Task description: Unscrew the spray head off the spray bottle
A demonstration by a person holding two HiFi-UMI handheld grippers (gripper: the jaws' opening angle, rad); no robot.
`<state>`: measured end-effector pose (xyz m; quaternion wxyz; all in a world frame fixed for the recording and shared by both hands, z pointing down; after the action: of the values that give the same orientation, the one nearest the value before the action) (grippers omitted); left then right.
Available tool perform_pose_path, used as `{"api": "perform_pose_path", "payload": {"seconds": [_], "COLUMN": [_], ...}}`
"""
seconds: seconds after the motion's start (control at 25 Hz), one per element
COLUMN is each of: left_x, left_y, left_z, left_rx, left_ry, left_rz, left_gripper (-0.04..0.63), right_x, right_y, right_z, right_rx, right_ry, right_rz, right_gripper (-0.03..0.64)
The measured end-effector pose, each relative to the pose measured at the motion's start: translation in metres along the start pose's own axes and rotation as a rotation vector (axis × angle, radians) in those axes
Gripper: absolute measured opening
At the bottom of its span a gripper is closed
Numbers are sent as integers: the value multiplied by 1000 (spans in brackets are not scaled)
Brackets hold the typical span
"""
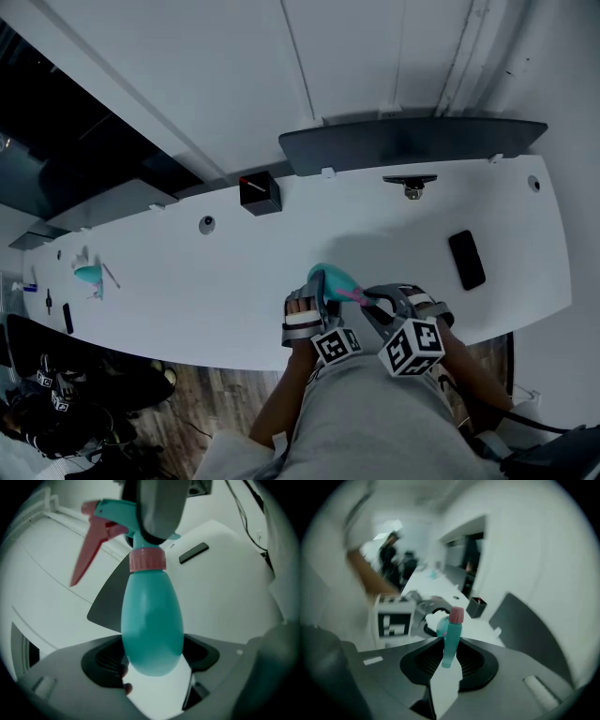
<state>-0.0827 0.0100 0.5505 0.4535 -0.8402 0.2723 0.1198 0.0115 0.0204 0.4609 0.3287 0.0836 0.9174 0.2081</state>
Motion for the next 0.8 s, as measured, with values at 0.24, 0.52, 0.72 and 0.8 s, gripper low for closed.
{"api": "perform_pose_path", "payload": {"seconds": [0.24, 0.52, 0.72, 0.8], "left_x": [2, -2, -11, -12], "left_y": [-8, 4, 16, 21], "left_z": [4, -3, -7, -9], "left_rx": [-25, 2, 57, 92], "left_ry": [-26, 6, 38, 35], "left_rz": [18, 109, 126, 121], "left_gripper": [379, 379, 379, 379], "right_x": [-2, 10, 6, -4], "right_y": [12, 8, -7, -13], "right_z": [4, 7, 37, 39], "right_rx": [2, -30, 139, 203], "right_ry": [34, -97, -473, -577], "right_rz": [312, -4, -869, -1281], "right_gripper": [91, 280, 326, 317]}}
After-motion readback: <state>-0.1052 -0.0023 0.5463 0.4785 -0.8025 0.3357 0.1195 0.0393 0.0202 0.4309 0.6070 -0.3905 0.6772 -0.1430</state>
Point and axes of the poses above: the fingertips, and each gripper's own axes: z backward along the fingers, y to its left, x out of its top, the point moved 6 cm from there along z, backward along the fingers, and after that the axes turned 13 degrees about z, right-handed, at the moved point
